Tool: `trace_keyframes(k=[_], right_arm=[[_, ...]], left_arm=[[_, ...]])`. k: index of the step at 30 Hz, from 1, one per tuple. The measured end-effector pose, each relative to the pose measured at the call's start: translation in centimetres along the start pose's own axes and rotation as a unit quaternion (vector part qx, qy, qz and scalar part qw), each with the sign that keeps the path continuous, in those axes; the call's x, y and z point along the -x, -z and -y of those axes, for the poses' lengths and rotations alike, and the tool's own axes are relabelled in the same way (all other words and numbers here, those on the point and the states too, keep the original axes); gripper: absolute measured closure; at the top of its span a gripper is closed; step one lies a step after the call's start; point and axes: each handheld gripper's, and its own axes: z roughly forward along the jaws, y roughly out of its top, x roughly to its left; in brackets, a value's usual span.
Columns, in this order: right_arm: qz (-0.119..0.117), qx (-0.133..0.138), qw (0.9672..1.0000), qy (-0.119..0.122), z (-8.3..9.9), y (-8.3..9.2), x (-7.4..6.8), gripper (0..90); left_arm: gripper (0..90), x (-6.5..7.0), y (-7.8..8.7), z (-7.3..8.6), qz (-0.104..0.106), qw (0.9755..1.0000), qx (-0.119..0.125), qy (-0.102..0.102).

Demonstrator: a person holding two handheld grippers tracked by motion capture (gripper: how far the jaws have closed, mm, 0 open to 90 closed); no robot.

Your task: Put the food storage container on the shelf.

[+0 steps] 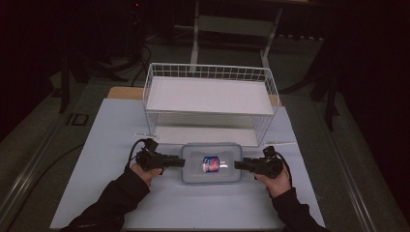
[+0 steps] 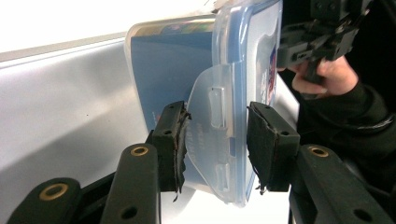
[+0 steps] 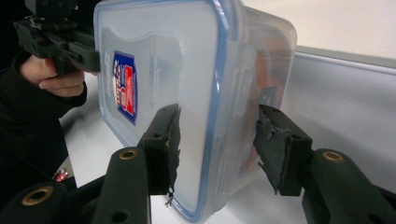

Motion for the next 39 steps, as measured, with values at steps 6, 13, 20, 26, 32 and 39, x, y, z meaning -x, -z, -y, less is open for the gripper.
trace_keyframes(k=[6, 13, 20, 26, 32, 39], right_arm=[[0.002, 0.011, 0.9999, 0.007, -0.1, 0.5, -0.3, 51.7], [0.008, 0.028, 0.9994, 0.02, -1.2, 1.3, -0.7, 51.9], [0.015, 0.053, 0.998, 0.031, -2.8, 1.9, -0.5, 51.9], [0.021, 0.059, 0.9974, 0.036, -3.4, 1.6, 0.1, 51.9], [0.026, 0.063, 0.9971, 0.034, -4.1, 0.6, 1.6, 51.8], [0.034, 0.064, 0.9969, 0.032, -4.5, -0.3, 2.4, 51.6]], left_arm=[[58.0, 0.7, 0.0, -0.2, -0.011, 0.9998, 0.012, -0.01], [57.6, 1.2, 0.3, -1.7, -0.019, 0.9985, 0.041, -0.03], [57.3, 1.3, 0.2, -3.4, -0.027, 0.9959, 0.071, -0.048], [56.6, 0.6, -0.4, -4.3, -0.039, 0.9945, 0.08, -0.055], [56.3, -0.6, -1.1, -4.7, -0.047, 0.9931, 0.093, -0.055], [55.8, -1.9, -1.7, -4.6, -0.057, 0.9926, 0.097, -0.044]])
